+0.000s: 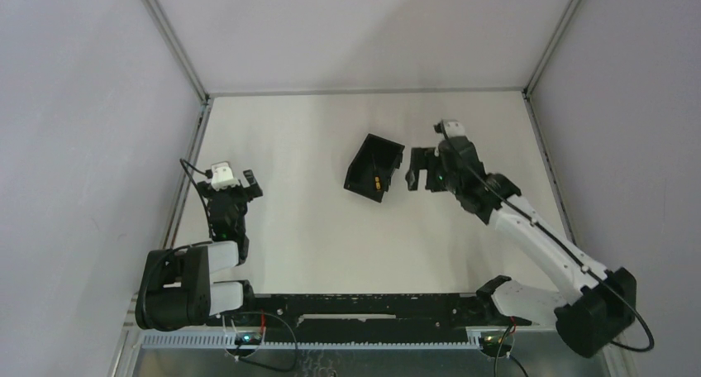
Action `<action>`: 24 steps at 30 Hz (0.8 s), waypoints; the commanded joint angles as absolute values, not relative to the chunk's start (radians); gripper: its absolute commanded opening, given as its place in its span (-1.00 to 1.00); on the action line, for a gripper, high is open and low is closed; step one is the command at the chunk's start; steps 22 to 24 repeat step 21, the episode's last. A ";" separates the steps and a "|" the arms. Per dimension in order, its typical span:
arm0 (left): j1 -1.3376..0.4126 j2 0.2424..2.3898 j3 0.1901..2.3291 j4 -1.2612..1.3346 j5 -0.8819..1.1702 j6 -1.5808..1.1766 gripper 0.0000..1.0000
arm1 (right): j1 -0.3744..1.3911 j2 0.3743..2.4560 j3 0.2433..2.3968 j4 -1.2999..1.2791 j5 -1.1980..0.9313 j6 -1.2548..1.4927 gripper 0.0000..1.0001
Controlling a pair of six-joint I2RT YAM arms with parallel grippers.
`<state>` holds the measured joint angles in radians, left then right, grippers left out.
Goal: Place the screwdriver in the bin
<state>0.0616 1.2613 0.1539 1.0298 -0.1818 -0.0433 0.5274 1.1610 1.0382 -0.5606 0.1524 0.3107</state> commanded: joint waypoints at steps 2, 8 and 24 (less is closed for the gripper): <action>0.057 1.259 0.193 1.060 -0.190 -0.028 1.00 | 0.484 0.915 0.754 -0.303 0.184 0.287 0.99; 0.057 1.259 0.192 1.060 -0.189 -0.027 1.00 | 0.432 0.710 0.466 -0.179 0.128 0.350 0.99; 0.057 1.259 0.192 1.060 -0.189 -0.027 1.00 | 0.411 0.573 0.285 -0.058 0.038 0.347 0.99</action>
